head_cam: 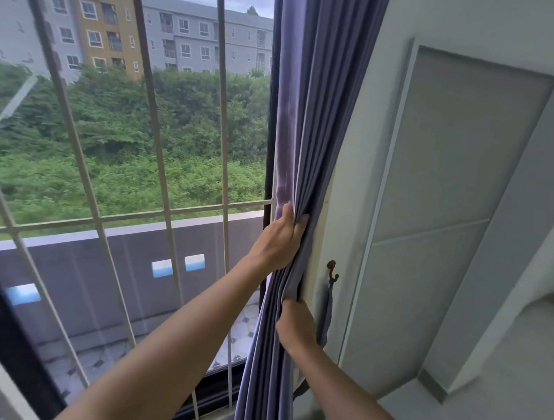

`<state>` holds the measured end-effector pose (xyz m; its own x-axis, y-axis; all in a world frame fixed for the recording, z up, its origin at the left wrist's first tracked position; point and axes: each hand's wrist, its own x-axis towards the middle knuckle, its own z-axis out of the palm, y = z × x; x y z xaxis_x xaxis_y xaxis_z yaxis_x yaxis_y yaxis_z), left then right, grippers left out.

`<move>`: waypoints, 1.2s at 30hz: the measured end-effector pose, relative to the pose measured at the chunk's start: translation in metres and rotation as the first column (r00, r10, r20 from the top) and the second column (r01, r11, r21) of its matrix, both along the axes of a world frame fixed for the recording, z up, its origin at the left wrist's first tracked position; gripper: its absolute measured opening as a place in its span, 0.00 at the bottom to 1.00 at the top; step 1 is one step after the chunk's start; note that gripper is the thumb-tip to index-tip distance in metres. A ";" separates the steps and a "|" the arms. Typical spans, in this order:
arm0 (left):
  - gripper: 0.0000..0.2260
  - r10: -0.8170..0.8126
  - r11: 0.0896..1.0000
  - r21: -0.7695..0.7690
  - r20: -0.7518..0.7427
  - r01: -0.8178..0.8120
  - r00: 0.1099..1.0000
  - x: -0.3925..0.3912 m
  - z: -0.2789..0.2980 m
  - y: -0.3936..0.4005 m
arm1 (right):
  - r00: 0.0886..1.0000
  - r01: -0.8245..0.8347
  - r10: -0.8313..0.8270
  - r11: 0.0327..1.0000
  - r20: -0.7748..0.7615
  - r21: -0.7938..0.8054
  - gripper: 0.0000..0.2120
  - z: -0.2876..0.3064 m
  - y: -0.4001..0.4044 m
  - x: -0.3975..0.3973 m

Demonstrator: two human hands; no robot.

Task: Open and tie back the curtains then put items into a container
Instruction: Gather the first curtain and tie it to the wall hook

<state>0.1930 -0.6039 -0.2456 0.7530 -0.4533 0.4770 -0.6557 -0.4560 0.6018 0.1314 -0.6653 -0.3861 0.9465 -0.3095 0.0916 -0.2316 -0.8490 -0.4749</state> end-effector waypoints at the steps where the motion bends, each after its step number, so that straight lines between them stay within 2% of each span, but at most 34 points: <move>1: 0.20 -0.013 1.000 -0.009 -0.018 0.013 1.000 -0.001 -0.002 -0.002 | 1.000 0.000 0.000 1.000 -0.002 -0.006 0.11 0.001 0.002 0.000; 4: 0.39 0.014 0.998 0.057 -0.026 -0.012 1.000 0.000 -0.004 -0.005 | 1.000 -0.002 0.002 1.000 0.005 -0.015 0.11 0.003 0.006 -0.004; 5: 0.40 0.034 0.995 0.092 -0.040 -0.030 0.999 0.005 -0.003 -0.006 | 1.000 -0.006 0.006 1.000 0.001 -0.011 0.11 0.003 0.006 -0.005; 6: 0.36 0.053 0.990 0.134 -0.052 -0.046 0.997 0.008 0.000 -0.007 | 1.000 -0.011 0.011 1.000 -0.003 -0.002 0.11 0.004 0.005 -0.005; 8: 0.15 0.080 0.978 0.198 -0.061 -0.066 0.995 0.010 0.003 -0.008 | 1.000 -0.030 0.030 0.999 -0.001 0.036 0.11 0.004 0.003 -0.004; 9: 0.08 0.092 0.974 0.212 -0.063 -0.076 0.994 0.011 0.004 -0.008 | 0.999 -0.041 0.040 0.997 0.017 0.072 0.11 0.003 0.002 -0.003; 10: 0.09 0.105 0.972 0.216 -0.067 -0.088 0.992 0.011 0.004 -0.007 | 0.998 -0.047 0.041 0.992 0.056 0.113 0.10 0.001 0.001 -0.002; 12: 0.10 0.119 0.972 0.212 -0.094 -0.097 0.988 0.011 0.002 -0.006 | 0.983 -0.031 -0.007 0.979 0.182 0.203 0.20 -0.006 -0.002 0.003; 14: 0.08 0.121 0.969 0.228 -0.117 -0.092 0.986 0.011 -0.001 -0.006 | 0.939 0.015 -0.115 0.955 0.324 0.297 0.37 -0.007 -0.004 0.008; 16: 0.07 0.115 0.969 0.233 -0.138 -0.081 0.984 0.010 -0.004 -0.008 | 0.888 0.044 -0.198 0.935 0.414 0.352 0.50 -0.004 -0.006 0.016; 19: 0.11 0.100 0.970 0.232 -0.141 -0.065 0.985 0.013 -0.012 -0.012 | 0.874 0.101 -0.235 0.944 0.425 0.314 0.56 -0.001 -0.005 0.031; 21: 0.11 0.091 0.971 0.233 -0.160 -0.052 0.983 0.016 -0.012 -0.014 | 0.880 0.142 -0.262 0.941 0.395 0.307 0.53 -0.002 -0.003 0.042; 24: 0.11 0.093 0.978 0.203 -0.169 -0.058 0.981 0.025 -0.014 -0.016 | 0.893 0.163 -0.281 0.930 0.352 0.328 0.41 -0.008 -0.002 0.059; 29: 0.11 0.098 0.987 0.139 -0.137 -0.079 0.986 0.037 -0.019 -0.022 | 0.899 0.191 -0.325 0.894 0.293 0.406 0.30 -0.029 -0.008 0.071; 31: 0.10 0.105 0.988 0.123 -0.107 -0.091 0.989 0.042 -0.022 -0.028 | 0.916 0.223 -0.334 0.882 0.220 0.414 0.24 -0.048 -0.013 0.068; 33: 0.10 0.122 0.985 0.126 -0.051 -0.115 0.991 0.043 -0.025 -0.031 | 0.935 0.286 -0.337 0.900 0.109 0.330 0.18 -0.070 -0.019 0.060; 35: 0.10 0.127 0.983 0.130 0.003 -0.126 0.992 0.047 -0.030 -0.038 | 0.942 0.332 -0.336 0.937 0.013 0.110 0.15 -0.092 -0.023 0.056; 36: 0.10 0.114 0.985 0.125 0.026 -0.116 0.993 0.049 -0.032 -0.039 | 0.932 0.361 -0.362 0.932 0.013 0.040 0.15 -0.098 -0.026 0.056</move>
<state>0.2419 -0.6428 -0.2775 0.7951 -0.4217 0.4359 -0.6052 -0.6002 0.5231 0.1874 -0.6915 -0.4843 0.7679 -0.6340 0.0914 -0.5099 -0.6915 -0.5117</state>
